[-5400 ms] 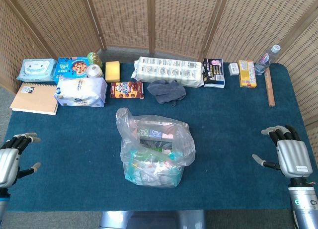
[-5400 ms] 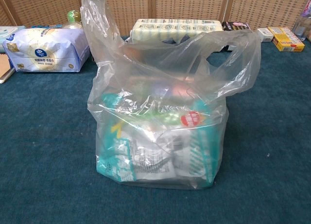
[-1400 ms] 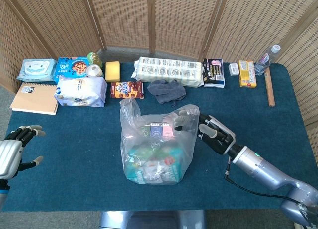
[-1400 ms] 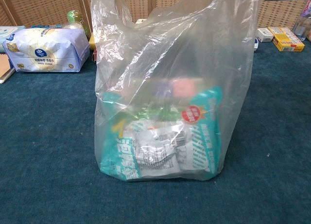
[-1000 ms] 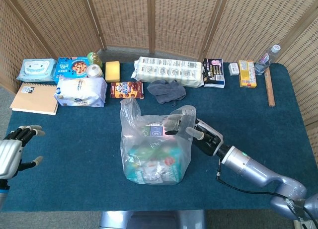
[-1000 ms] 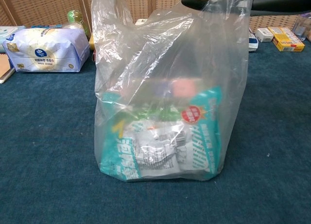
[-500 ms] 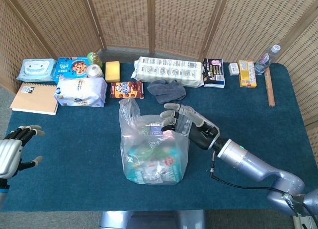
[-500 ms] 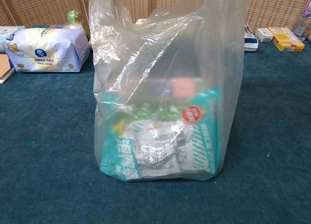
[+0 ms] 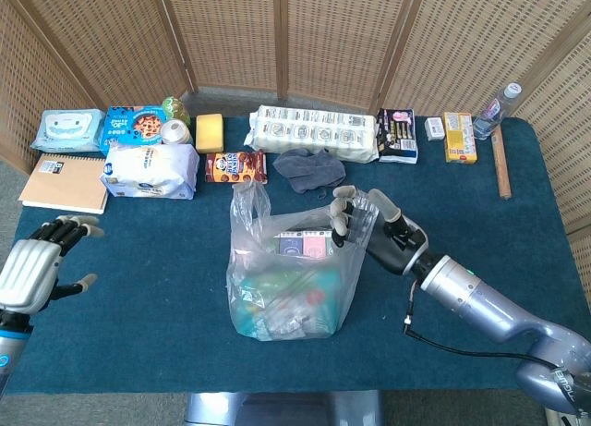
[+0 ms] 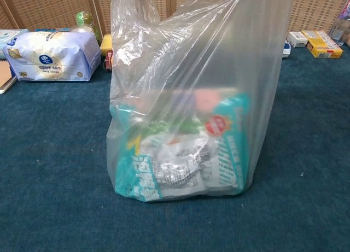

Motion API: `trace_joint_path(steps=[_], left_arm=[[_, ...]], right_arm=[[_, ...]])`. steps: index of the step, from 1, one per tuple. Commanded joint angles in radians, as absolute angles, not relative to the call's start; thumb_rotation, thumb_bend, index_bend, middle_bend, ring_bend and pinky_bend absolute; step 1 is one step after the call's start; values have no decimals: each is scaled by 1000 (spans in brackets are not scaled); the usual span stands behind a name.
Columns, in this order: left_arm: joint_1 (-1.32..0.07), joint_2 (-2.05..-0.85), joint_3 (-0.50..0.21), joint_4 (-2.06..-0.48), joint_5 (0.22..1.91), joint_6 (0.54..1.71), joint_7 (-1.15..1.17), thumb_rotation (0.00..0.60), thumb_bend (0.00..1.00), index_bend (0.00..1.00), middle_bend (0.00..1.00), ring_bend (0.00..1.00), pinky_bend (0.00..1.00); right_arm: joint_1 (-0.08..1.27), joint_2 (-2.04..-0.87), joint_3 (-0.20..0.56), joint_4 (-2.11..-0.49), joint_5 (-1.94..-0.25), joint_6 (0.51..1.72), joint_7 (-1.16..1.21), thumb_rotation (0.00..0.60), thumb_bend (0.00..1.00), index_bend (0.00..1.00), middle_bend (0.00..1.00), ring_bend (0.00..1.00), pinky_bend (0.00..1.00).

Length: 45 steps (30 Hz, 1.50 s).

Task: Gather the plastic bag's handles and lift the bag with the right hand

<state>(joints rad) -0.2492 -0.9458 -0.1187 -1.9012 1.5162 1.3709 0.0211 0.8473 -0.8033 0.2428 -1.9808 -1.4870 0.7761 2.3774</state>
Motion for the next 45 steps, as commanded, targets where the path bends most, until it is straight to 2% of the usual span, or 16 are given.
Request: trace_joint_path(steps=[1, 5, 8, 13, 17, 24, 27, 35, 41, 45], left_arm=[[-292, -961, -154, -1879, 1539, 1361, 21, 600, 144, 335, 267, 230, 297], [-346, -979, -195, -1850, 1550, 1345, 25, 600, 159, 335, 267, 230, 296], [-391, -985, -223, -1842, 1551, 1319, 28, 600, 162, 335, 267, 230, 296], [-446, -978, -254, -1863, 1559, 1291, 43, 600, 164, 335, 266, 230, 296], [-466, -969, -271, -1879, 1548, 1287, 35, 600, 163, 331, 266, 230, 296], [-477, -925, -292, -1899, 1531, 1296, -22, 600, 163, 283, 267, 230, 297], [-479, -902, -295, -1905, 1521, 1291, -45, 600, 164, 263, 267, 230, 296], [-529, -884, -282, -1893, 1490, 1193, -40, 600, 165, 256, 266, 230, 296], [-585, -934, -271, -1853, 1483, 1130, 32, 600, 163, 253, 267, 218, 296], [-616, -980, -270, -1823, 1474, 1112, 81, 600, 164, 204, 267, 209, 295]], right_arm=[[844, -803, 246, -1990, -1486, 766, 2371, 411, 202, 421, 528, 608, 583], [838, -803, 252, -2000, -1488, 762, 2363, 411, 203, 421, 528, 598, 574], [833, -803, 257, -2004, -1495, 766, 2345, 410, 203, 421, 503, 550, 504], [815, -830, 243, -1974, -1627, 852, 2338, 414, 222, 329, 325, 277, 177], [823, -851, 213, -1921, -1719, 904, 2346, 397, 226, 273, 255, 174, 87], [846, -896, 161, -1848, -1771, 958, 2306, 252, 226, 257, 224, 138, 46], [857, -906, 141, -1831, -1773, 961, 2279, 225, 226, 256, 222, 135, 43], [874, -916, 103, -1824, -1758, 984, 2256, 222, 226, 245, 221, 134, 42], [883, -916, 87, -1828, -1749, 1004, 2259, 220, 226, 237, 222, 134, 43], [889, -911, 82, -1835, -1741, 1014, 2258, 223, 225, 229, 222, 134, 43]])
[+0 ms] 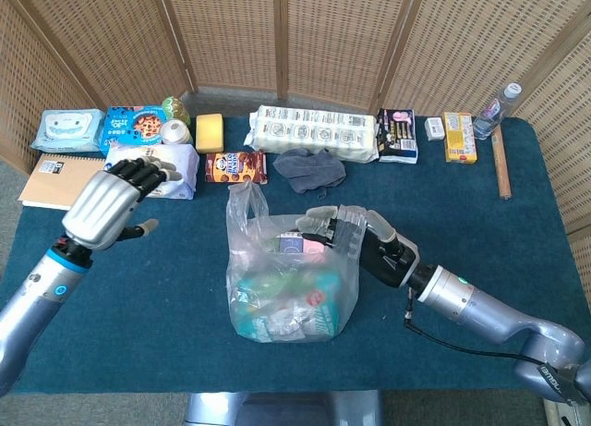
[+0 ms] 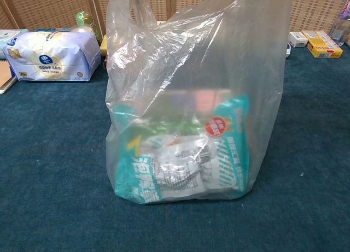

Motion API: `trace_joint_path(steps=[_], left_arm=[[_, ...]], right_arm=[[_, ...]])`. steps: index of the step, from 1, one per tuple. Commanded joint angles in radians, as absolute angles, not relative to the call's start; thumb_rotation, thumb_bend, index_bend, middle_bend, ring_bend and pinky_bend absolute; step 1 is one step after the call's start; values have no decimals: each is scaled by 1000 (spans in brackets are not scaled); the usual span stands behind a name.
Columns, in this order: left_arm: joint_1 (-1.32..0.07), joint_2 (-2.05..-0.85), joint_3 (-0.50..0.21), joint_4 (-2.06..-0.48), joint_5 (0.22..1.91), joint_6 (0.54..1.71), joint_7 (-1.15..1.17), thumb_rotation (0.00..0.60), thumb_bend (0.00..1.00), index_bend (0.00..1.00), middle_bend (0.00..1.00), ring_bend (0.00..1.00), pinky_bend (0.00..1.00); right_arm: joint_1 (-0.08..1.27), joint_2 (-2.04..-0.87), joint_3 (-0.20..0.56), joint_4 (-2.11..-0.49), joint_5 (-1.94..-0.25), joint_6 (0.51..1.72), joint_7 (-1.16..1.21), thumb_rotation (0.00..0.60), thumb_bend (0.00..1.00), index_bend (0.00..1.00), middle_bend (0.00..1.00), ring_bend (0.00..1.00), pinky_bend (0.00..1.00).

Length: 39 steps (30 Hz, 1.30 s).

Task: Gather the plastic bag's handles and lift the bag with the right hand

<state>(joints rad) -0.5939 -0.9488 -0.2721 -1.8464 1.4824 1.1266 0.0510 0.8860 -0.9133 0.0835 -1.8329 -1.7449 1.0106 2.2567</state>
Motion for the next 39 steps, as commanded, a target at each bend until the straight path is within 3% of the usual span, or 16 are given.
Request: trace_joint_path(steps=[1, 10, 24, 35, 39], left_arm=[[-624, -992, -269, -1816, 1470, 1107, 89, 600, 164, 195, 266, 205, 294], [-694, -1095, -258, -1736, 1443, 1049, 122, 600, 164, 69, 224, 173, 293], [-806, -1270, -268, -1553, 1484, 1037, 37, 600, 176, 66, 224, 173, 293], [-895, -1387, -269, -1421, 1514, 1017, -59, 600, 301, 256, 243, 214, 347], [-917, -1443, -268, -1359, 1537, 1048, -102, 600, 399, 389, 380, 351, 420]], right_arm=[[890, -909, 81, -1837, -1739, 1016, 2259, 223, 226, 228, 222, 134, 43], [898, -895, 68, -1853, -1723, 1021, 2245, 223, 226, 220, 222, 134, 44], [901, -886, 54, -1856, -1715, 1035, 2246, 220, 226, 216, 222, 136, 48], [900, -881, 46, -1856, -1713, 1045, 2254, 222, 225, 216, 223, 138, 52], [897, -875, 43, -1856, -1711, 1050, 2254, 221, 226, 216, 225, 138, 53]])
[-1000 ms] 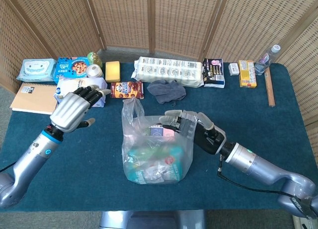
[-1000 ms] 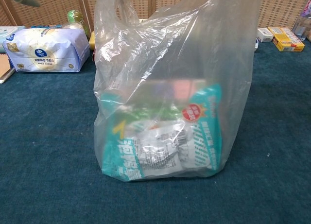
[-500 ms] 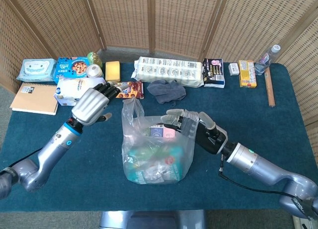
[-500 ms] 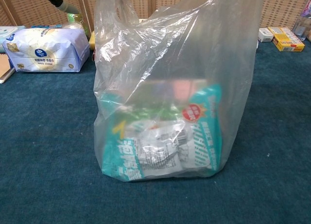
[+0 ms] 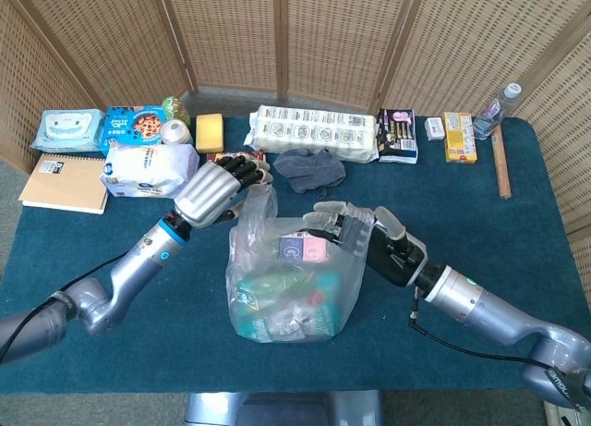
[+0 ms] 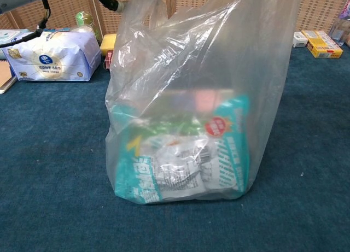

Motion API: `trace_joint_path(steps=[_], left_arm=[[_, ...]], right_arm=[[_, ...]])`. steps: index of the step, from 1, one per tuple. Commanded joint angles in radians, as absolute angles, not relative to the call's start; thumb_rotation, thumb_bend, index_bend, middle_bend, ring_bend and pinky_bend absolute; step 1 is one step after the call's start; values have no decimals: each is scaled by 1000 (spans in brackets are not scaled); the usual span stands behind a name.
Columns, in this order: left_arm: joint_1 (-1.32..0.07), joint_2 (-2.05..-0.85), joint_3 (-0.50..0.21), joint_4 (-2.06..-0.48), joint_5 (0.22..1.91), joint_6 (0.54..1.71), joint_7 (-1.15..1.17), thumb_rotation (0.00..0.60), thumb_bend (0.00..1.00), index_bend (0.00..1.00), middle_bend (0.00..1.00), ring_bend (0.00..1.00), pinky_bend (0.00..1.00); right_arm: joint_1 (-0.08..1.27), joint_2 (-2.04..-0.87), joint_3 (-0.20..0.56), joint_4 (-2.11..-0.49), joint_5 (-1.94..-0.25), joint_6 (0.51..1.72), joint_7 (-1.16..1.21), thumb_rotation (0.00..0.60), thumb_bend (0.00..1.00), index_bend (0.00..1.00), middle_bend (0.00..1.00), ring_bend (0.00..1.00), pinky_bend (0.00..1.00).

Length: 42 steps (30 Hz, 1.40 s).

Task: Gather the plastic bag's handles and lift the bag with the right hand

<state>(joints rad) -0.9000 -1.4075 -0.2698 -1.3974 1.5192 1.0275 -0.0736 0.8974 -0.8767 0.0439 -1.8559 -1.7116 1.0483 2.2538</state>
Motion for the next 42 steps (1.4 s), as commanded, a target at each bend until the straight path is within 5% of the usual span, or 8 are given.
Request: trace_joint_path(steps=[1, 12, 24, 28, 36, 42], left_arm=[[-921, -1457, -266, -1342, 1543, 1057, -108, 600, 407, 406, 402, 377, 437], [-934, -1518, -246, -1266, 1548, 1097, -189, 600, 472, 520, 588, 595, 487], [-813, -1371, -221, -1409, 1576, 1271, -262, 600, 467, 553, 632, 615, 504], [-792, -1304, -182, -1455, 1612, 1267, -310, 600, 373, 551, 632, 611, 504], [-835, -1233, -149, -1494, 1614, 1129, -327, 600, 159, 138, 302, 279, 414], [-864, -1267, -158, -1467, 1603, 1094, -317, 600, 129, 44, 234, 216, 365]], right_arm=[[896, -874, 42, -1856, -1711, 1050, 2254, 223, 226, 216, 225, 138, 53], [894, -871, 40, -1853, -1704, 1050, 2260, 224, 226, 216, 229, 138, 56], [890, -865, 36, -1841, -1702, 1050, 2270, 222, 226, 216, 231, 139, 59], [890, -861, 36, -1843, -1701, 1049, 2270, 222, 225, 216, 232, 140, 60], [887, -854, 37, -1849, -1702, 1052, 2267, 221, 226, 216, 233, 141, 61], [883, -848, 37, -1852, -1702, 1055, 2266, 219, 226, 216, 234, 141, 62]])
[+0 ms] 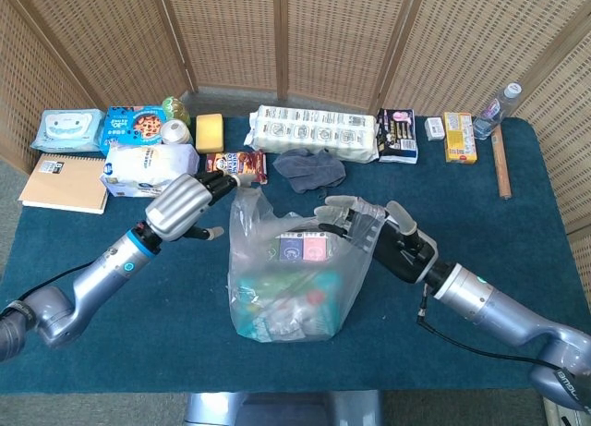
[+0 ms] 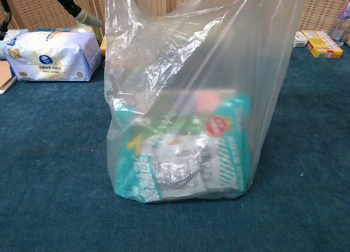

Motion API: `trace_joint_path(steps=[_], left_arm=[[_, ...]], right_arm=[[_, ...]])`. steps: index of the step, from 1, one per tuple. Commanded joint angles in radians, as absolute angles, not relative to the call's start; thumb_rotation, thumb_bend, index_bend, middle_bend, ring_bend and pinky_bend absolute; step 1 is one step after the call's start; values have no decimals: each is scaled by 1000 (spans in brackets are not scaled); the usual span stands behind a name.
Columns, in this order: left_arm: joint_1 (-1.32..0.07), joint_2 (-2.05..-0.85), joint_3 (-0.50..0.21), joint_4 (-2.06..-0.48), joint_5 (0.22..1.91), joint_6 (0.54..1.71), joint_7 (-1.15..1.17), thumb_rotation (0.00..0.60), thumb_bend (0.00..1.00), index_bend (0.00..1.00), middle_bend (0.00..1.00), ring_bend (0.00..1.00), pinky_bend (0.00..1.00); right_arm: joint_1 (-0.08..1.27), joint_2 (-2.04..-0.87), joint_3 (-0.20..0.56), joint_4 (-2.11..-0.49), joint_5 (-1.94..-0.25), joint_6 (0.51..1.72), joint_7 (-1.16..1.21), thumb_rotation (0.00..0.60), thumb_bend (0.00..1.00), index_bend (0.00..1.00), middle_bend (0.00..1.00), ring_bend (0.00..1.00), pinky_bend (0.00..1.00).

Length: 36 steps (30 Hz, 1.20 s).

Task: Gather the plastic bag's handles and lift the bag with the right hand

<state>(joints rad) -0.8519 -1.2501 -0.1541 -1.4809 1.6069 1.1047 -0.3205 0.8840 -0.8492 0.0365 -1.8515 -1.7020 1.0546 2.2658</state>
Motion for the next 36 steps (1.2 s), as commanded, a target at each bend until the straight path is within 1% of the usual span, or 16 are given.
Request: trace_joint_path(steps=[1, 5, 15, 20, 23, 26, 29, 32, 35, 36], left_arm=[[-871, -1282, -164, -1454, 1600, 1093, -317, 600, 129, 38, 233, 214, 363], [-887, -1350, -192, -1388, 1589, 1122, -327, 600, 130, 13, 233, 215, 363], [-891, -1366, -194, -1333, 1579, 1133, -345, 600, 160, 7, 233, 214, 362], [-915, -1421, -199, -1275, 1582, 1130, -347, 600, 169, 6, 233, 214, 362], [-930, -1458, -209, -1246, 1577, 1134, -365, 600, 189, 6, 233, 214, 361], [-953, -1495, -218, -1210, 1581, 1136, -382, 600, 230, 8, 234, 214, 365], [-969, -1525, -231, -1191, 1575, 1142, -417, 600, 240, 8, 234, 220, 382], [-984, -1553, -246, -1181, 1554, 1133, -440, 600, 241, 7, 235, 261, 406], [-996, -1591, -262, -1165, 1530, 1131, -450, 600, 248, 45, 283, 364, 454], [-999, -1608, -272, -1165, 1516, 1133, -462, 600, 259, 74, 316, 419, 477]], right_arm=[[882, -847, 37, -1853, -1702, 1057, 2266, 222, 226, 216, 234, 141, 62], [879, -843, 37, -1855, -1701, 1058, 2267, 220, 226, 216, 235, 141, 62], [877, -839, 39, -1857, -1697, 1054, 2265, 221, 225, 216, 238, 141, 63], [878, -840, 43, -1856, -1695, 1052, 2263, 221, 226, 216, 239, 142, 63], [877, -840, 43, -1857, -1695, 1050, 2262, 219, 226, 216, 239, 142, 63], [875, -839, 43, -1858, -1696, 1050, 2263, 221, 226, 216, 239, 142, 63], [873, -838, 43, -1858, -1697, 1054, 2264, 220, 226, 216, 240, 142, 64], [872, -837, 44, -1859, -1698, 1056, 2265, 221, 226, 216, 241, 143, 64], [870, -836, 44, -1861, -1699, 1058, 2267, 223, 226, 216, 244, 144, 65], [869, -834, 44, -1861, -1700, 1059, 2266, 222, 226, 216, 245, 144, 65]])
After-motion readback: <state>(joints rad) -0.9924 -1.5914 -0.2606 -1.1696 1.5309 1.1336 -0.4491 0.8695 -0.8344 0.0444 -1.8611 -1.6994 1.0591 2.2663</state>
